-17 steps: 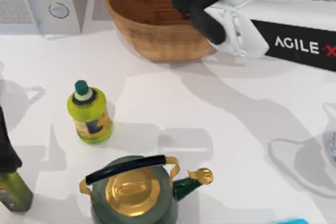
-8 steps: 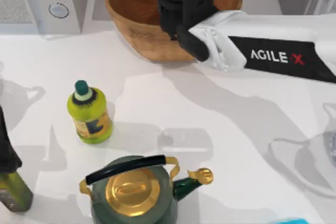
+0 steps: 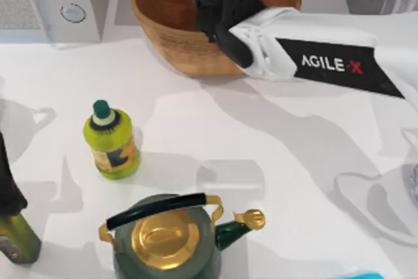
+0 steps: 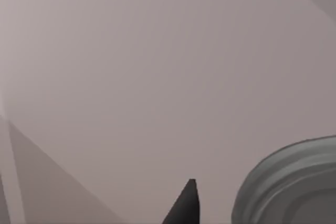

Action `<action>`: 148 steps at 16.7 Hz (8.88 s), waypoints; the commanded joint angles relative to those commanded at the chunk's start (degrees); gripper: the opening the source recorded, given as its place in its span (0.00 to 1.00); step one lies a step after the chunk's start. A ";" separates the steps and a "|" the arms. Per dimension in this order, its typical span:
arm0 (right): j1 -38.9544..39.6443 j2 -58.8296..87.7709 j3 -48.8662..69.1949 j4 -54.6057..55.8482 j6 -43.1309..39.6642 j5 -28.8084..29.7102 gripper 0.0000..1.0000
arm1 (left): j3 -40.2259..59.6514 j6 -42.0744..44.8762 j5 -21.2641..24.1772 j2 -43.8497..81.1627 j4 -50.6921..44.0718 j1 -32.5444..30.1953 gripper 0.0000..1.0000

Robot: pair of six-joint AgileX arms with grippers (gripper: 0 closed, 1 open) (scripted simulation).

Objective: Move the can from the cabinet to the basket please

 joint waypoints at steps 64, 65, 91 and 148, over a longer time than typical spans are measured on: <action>-20.63 -85.98 -50.41 -26.30 1.37 -21.66 1.00 | 0.00 0.00 0.00 0.00 0.00 0.00 1.00; -22.43 -91.94 -56.36 -27.34 1.31 -23.71 1.00 | 0.00 0.00 0.00 0.00 0.00 0.00 1.00; -47.13 -110.75 -89.91 -14.41 -0.62 -57.99 1.00 | 0.00 0.00 0.00 0.00 0.00 0.00 1.00; -94.65 -54.11 0.76 -52.98 0.39 -95.35 1.00 | 0.00 0.00 0.00 0.00 0.00 0.00 1.00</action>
